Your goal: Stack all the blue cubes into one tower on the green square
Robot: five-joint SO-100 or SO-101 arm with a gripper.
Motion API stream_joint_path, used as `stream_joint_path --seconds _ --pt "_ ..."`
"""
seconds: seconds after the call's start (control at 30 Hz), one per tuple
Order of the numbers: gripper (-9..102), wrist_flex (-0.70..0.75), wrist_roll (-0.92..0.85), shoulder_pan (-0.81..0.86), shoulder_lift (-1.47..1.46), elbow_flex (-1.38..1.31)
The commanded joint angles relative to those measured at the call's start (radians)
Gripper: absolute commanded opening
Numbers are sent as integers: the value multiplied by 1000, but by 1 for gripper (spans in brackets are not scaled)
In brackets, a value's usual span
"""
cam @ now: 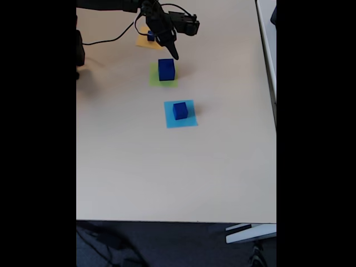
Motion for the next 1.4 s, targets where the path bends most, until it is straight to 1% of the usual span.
stream_joint_path --seconds 0.0,1.37 --pt "21 -5 -8 12 77 -2" --pt "19 9 -17 48 -17 46"
